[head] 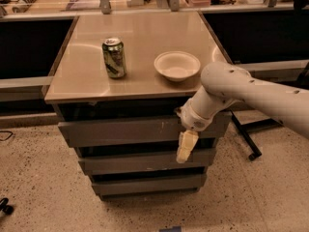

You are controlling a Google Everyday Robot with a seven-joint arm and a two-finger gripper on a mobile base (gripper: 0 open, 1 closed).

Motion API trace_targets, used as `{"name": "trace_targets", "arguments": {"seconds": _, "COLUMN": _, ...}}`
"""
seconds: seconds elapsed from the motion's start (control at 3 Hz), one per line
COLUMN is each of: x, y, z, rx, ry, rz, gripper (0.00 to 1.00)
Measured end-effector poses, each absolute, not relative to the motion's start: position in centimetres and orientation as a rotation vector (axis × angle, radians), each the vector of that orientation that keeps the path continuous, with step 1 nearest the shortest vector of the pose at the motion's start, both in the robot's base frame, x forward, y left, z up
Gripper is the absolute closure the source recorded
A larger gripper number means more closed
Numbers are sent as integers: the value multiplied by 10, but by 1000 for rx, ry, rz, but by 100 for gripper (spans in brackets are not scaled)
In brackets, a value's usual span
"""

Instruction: Open top drawer

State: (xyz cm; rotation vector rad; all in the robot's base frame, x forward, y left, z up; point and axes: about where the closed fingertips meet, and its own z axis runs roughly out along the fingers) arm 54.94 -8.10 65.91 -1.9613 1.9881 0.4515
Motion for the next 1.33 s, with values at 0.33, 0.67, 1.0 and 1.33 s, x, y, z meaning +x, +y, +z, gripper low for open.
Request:
{"name": "trace_targets", "arguments": {"seconds": 0.33, "x": 529, "y": -75, "z": 664, "rx": -1980, "ry": 1985, "rz": 544, "gripper": 0}}
{"name": "trace_targets", "arguments": {"seconds": 0.67, "x": 503, "y": -71, "z": 674, "rx": -1999, "ry": 1983, "rz": 618, "gripper": 0}}
{"name": "trace_targets", "arguments": {"seconds": 1.0, "x": 471, "y": -72, "z": 682, "rx": -1995, "ry": 2004, "rz": 705, "gripper": 0}}
{"name": "trace_targets", "arguments": {"seconds": 1.33, "x": 439, "y": -73, "z": 683, "rx": -1982, "ry": 2041, "rz": 826, "gripper": 0}}
